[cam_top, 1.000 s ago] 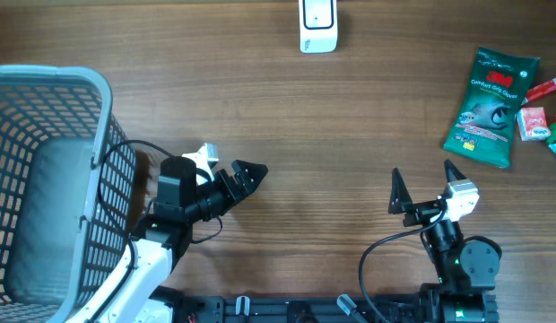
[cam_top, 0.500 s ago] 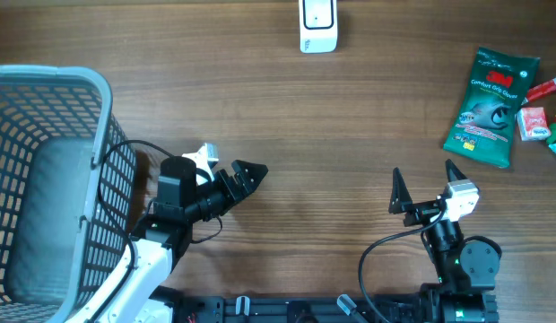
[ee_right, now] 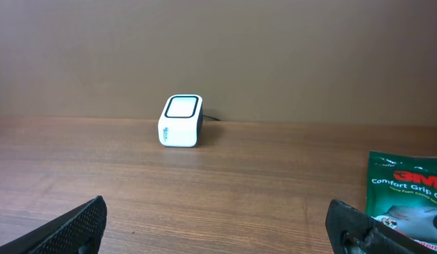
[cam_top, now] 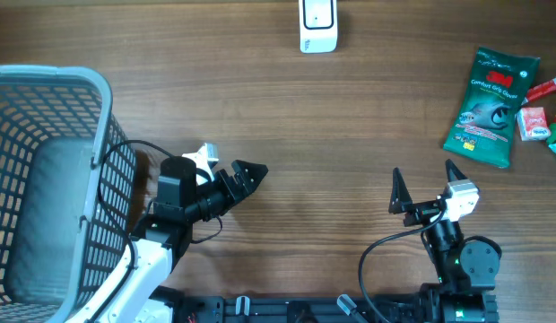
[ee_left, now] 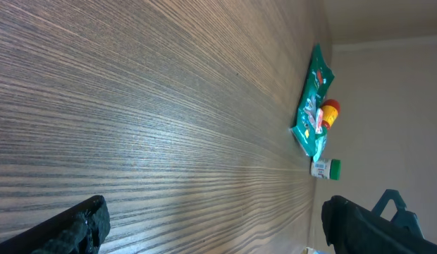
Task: Scan the item barcode
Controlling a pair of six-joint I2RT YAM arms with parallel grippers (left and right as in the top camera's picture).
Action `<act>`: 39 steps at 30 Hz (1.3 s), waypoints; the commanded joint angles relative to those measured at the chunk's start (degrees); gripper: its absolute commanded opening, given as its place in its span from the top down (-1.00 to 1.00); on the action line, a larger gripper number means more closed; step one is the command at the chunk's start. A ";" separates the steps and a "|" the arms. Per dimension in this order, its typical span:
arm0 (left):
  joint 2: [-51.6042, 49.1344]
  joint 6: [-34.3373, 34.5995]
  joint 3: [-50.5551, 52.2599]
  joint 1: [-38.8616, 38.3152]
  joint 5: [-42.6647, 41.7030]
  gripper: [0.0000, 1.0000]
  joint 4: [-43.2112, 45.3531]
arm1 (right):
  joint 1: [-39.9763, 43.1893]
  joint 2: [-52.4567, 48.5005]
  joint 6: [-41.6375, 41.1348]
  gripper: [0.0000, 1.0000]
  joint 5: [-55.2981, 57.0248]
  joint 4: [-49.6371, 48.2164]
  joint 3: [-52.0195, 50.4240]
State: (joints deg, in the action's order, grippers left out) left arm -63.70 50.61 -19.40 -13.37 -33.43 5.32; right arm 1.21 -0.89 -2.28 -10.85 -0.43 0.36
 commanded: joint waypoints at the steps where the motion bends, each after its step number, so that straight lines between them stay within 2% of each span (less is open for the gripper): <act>1: 0.37 -0.92 -0.33 0.37 0.79 -1.00 0.11 | -0.24 0.61 0.70 -0.99 0.98 -0.26 -0.07; 10: 0.35 -0.92 -0.33 0.37 2.47 -1.00 -0.90 | -0.24 0.63 0.70 -1.00 0.98 -0.26 -0.07; 18: 0.33 -1.03 -0.33 0.37 13.51 -1.00 1.57 | -0.24 0.61 0.68 -0.99 0.98 -0.28 -0.07; 20: 1.88 -5.29 -0.33 0.37 15.04 -1.00 4.35 | -0.24 0.61 0.70 -0.99 0.98 -0.28 -0.07; 22: 6.38 -13.49 -0.33 0.37 15.08 -1.00 6.49 | -0.24 0.63 0.70 -1.00 0.98 -0.28 -0.07; 25: 14.25 -24.33 -0.31 0.37 15.45 -1.00 5.18 | -0.24 0.61 0.70 -1.00 0.98 -0.26 -0.07; 26: 16.65 -26.05 -0.31 0.37 16.65 -1.00 4.17 | -0.24 0.63 0.70 -1.00 0.98 -0.28 -0.07; 31: 28.28 -26.67 -0.31 0.44 28.26 -1.00 -2.95 | -0.24 0.61 0.68 -0.99 0.98 -0.28 -0.07; 36: 34.40 -30.93 -0.31 -0.02 28.06 -1.00 -3.08 | -0.24 0.61 0.70 -1.00 0.98 -0.28 -0.07; 39: 38.10 -30.93 -0.31 0.33 28.26 -1.00 -3.06 | -0.24 0.61 0.68 -0.99 0.98 -0.28 -0.07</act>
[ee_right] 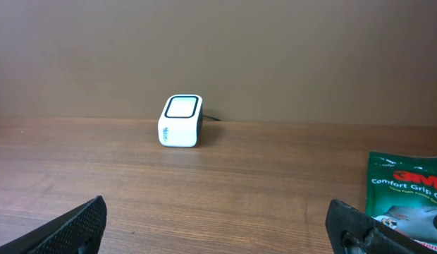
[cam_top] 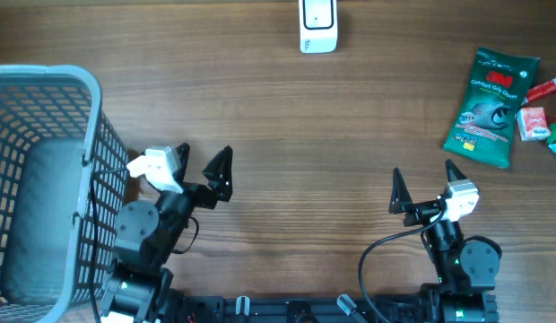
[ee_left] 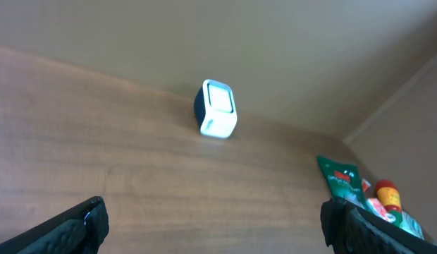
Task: Scan the item barcode
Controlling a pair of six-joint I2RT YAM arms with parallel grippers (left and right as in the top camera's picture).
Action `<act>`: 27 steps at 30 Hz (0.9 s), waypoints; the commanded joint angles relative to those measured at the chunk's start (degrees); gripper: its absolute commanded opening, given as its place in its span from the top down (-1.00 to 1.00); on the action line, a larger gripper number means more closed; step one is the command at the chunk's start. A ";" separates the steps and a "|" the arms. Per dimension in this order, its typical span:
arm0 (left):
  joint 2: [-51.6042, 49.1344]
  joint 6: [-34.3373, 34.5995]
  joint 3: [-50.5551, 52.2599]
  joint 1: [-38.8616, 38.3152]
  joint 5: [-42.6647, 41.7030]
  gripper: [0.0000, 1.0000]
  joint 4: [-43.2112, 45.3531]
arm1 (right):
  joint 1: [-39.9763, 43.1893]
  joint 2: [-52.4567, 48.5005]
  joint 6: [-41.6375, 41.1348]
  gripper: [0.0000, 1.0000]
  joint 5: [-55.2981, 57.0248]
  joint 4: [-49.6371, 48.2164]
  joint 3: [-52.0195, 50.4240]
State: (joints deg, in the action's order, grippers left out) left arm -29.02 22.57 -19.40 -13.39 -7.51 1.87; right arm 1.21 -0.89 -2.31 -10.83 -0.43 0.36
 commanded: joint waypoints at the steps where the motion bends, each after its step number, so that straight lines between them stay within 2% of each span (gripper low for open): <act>1: 4.85 -2.89 -0.31 0.46 2.34 -1.00 0.20 | -0.24 0.61 0.70 -0.99 0.96 -0.28 -0.07; 4: 8.83 -2.89 -0.31 0.44 2.67 -1.00 -1.46 | -0.24 0.63 0.74 -0.99 0.96 -0.28 -0.07; 9: 15.02 -2.89 1.16 0.44 2.64 -1.00 -10.71 | -0.24 0.63 0.72 -0.99 0.96 -0.28 -0.07; 18: 28.94 -2.67 15.61 0.74 -0.98 -1.00 -5.90 | -0.24 0.61 0.72 -1.00 0.96 -0.28 -0.07; 20: 28.76 -2.82 17.22 1.75 -0.92 -1.00 -5.53 | -0.24 0.61 0.70 -0.99 0.96 -0.26 -0.07; 25: 28.83 -3.13 19.06 3.93 8.57 -1.00 -5.57 | -0.24 0.61 0.74 -1.00 0.96 -0.28 -0.07; 27: 28.83 -7.87 19.06 3.91 10.21 -1.00 -4.74 | -0.24 0.61 0.70 -1.00 0.96 -0.28 -0.07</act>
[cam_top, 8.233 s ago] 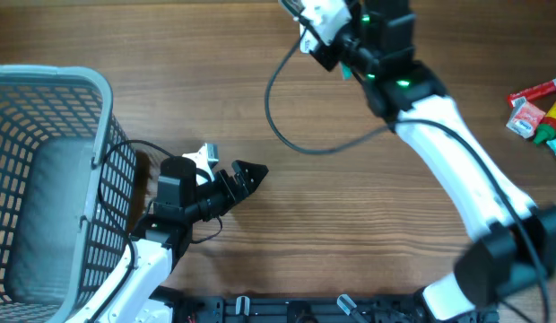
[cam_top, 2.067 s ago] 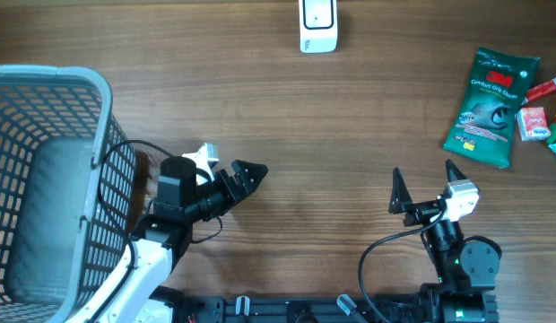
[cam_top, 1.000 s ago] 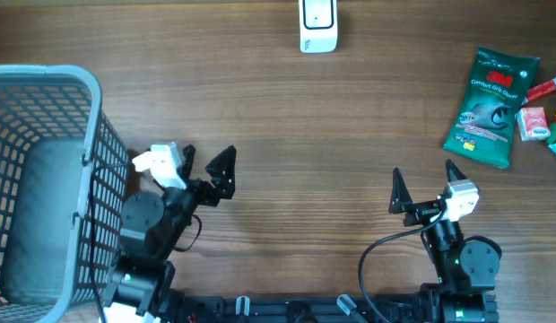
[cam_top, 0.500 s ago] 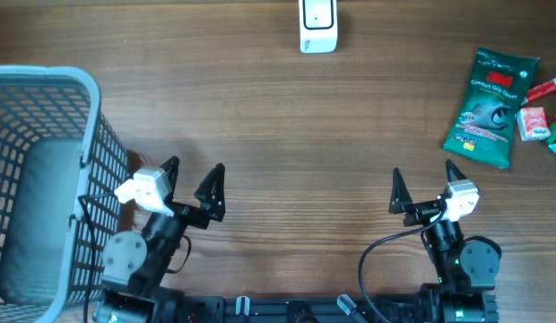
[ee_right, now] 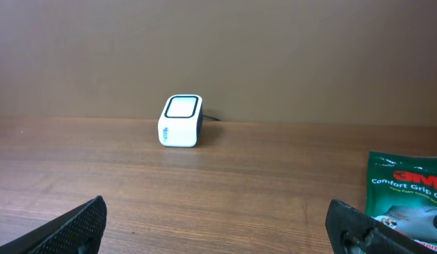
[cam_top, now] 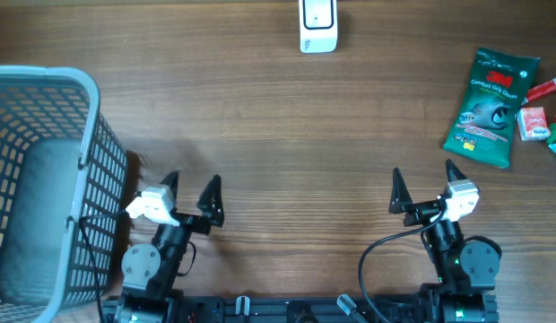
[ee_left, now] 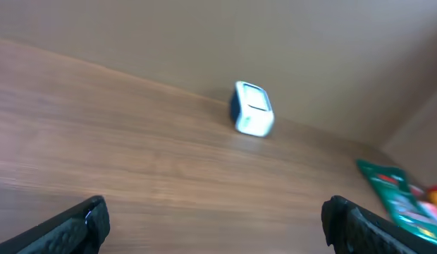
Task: Scan the item barcode
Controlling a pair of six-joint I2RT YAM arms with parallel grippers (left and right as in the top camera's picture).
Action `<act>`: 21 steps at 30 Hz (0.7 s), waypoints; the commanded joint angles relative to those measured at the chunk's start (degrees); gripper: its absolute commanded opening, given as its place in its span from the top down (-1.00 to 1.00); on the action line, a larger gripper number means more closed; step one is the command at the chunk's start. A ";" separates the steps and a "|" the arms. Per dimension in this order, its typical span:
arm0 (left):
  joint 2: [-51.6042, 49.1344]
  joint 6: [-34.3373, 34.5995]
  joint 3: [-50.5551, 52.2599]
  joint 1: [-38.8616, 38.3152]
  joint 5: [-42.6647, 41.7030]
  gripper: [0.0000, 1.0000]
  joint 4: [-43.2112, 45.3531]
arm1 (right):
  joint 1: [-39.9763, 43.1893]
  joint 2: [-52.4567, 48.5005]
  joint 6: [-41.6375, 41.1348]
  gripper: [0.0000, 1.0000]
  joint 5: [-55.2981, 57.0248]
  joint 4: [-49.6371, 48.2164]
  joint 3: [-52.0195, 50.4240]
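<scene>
The white barcode scanner stands at the table's far edge, also seen in the left wrist view and right wrist view. A green 3M glove packet lies at the far right, its corner showing as packet. My left gripper sits open near the front left, beside the basket, with nothing between its fingers. My right gripper rests open at the front right, also empty.
A grey mesh basket fills the left side. Small items lie past the packet at the right edge: a red-and-white tube, a small red box and a yellow-green thing.
My left arm has drawn back toward the front edge and its gripper now points straight at the far edge. The basket, scanner, packet and right arm are where they were.
At first my left gripper lay turned to the right beside the basket, its camera looking along the table at the packet. Then it stood nearer the basket, facing the scanner. Now it sits lower, still open. The right arm stayed still throughout.
</scene>
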State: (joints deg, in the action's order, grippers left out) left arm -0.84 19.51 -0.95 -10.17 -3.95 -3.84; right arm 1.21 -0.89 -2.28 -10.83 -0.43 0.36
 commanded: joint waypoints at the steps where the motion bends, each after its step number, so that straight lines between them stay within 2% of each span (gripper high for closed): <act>1: 0.66 -8.26 0.61 0.72 6.64 -1.00 1.46 | -0.24 0.61 0.68 -1.00 0.96 -0.28 -0.07; 5: 0.66 -14.53 0.61 0.87 6.86 -1.00 1.05 | -0.24 0.63 0.70 -1.00 0.96 -0.26 -0.07; 21: 0.66 -14.36 0.61 6.93 2.93 -1.00 -0.66 | -0.24 0.63 0.70 -0.99 0.96 -0.26 -0.07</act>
State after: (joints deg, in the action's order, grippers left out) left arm -0.82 6.02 -0.80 -4.14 -0.51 -4.32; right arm 1.21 -0.89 -2.28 -10.83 -0.43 0.36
